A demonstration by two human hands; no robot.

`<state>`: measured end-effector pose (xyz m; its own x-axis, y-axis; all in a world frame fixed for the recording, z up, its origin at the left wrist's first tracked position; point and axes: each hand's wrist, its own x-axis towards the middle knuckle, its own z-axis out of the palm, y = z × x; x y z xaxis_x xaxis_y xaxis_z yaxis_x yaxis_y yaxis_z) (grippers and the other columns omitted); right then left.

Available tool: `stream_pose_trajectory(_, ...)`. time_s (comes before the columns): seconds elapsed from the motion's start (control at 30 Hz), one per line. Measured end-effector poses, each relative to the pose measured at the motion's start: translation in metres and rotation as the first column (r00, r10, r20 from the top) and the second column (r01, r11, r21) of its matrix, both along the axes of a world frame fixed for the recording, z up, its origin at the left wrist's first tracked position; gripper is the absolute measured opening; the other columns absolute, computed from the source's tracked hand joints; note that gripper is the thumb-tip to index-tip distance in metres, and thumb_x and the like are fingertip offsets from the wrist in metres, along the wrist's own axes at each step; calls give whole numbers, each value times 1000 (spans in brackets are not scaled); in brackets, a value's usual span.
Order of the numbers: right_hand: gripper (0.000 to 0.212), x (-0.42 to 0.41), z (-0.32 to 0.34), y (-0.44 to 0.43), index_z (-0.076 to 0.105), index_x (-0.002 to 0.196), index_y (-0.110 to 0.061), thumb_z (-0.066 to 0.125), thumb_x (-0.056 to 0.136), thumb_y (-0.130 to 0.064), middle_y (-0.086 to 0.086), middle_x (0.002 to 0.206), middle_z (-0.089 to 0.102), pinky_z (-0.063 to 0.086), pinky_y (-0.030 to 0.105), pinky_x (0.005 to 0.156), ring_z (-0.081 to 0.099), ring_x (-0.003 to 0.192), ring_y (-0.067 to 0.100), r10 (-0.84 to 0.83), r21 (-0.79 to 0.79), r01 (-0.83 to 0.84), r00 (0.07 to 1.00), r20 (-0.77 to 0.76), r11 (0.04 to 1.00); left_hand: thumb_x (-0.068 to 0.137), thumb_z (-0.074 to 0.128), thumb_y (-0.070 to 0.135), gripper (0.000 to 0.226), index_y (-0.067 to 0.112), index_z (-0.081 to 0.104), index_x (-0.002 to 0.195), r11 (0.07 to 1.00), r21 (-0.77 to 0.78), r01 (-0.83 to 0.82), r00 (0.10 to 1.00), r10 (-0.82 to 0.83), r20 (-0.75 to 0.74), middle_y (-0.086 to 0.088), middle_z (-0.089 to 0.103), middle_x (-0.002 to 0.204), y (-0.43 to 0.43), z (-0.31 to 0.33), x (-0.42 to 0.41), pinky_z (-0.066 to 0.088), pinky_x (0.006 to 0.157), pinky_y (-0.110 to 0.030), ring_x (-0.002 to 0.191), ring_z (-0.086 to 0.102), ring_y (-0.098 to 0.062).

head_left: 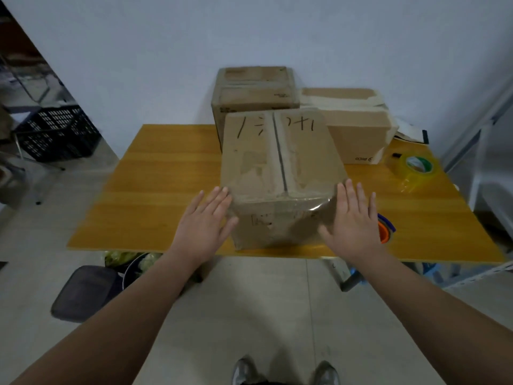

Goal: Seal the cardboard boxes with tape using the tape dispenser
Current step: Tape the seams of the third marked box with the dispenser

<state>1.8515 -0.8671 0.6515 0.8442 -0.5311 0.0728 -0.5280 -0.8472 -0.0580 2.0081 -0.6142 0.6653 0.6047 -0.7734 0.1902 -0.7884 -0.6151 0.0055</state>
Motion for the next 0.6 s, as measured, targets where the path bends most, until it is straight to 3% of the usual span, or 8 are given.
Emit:
stream_pose_trajectory(0.1,63,23,24,25,11,151,-23,22,96,-51,6,159,6,-12,39,115,-5,145,20,202,6,-207,962,185,978,101,34,38,43,13,58,125,979,-199,34,971,-79,-227,-6,44,144,-15,18,17,22,112,-35,137,32,-19)
stream_pose_trajectory(0.2,53,68,38,56,25,149,-26,15,100,-46,3,158,14,-11,39,115,3,146,19,423,-3,-427,894,150,904,101,34,33,40,16,51,133,972,-175,160,935,-206,-289,-3,39,147,-39,25,31,17,114,-34,140,27,-18)
stream_pose_trajectory(0.3,51,104,40,64,26,149,-26,17,101,-41,2,159,10,-17,41,112,-1,146,17,380,20,-382,922,80,924,101,35,27,41,17,43,140,965,-100,241,905,-261,-336,-2,30,152,-52,19,44,7,115,-34,142,18,-17)
stream_pose_trajectory(0.4,53,113,32,54,16,151,-24,16,99,-38,-1,160,5,-19,44,110,-4,146,15,324,15,-324,945,-41,946,100,37,31,41,22,42,140,956,-165,244,889,-289,-355,1,30,151,-44,11,55,3,115,-32,142,18,-13)
stream_pose_trajectory(0.5,56,109,23,51,7,151,-26,7,98,-44,-5,159,4,-10,44,114,-2,146,13,325,8,-326,941,-95,945,98,35,41,46,25,39,141,939,-146,310,904,-339,-261,6,29,152,-34,1,60,0,115,-30,142,17,-10)
stream_pose_trajectory(0.6,72,106,21,52,9,151,-23,-8,90,-57,-4,159,8,-1,41,117,3,146,14,329,-14,-331,941,-80,943,96,36,44,51,24,37,142,934,-92,346,923,-356,-145,5,30,151,-32,-5,61,1,115,-30,142,19,-13)
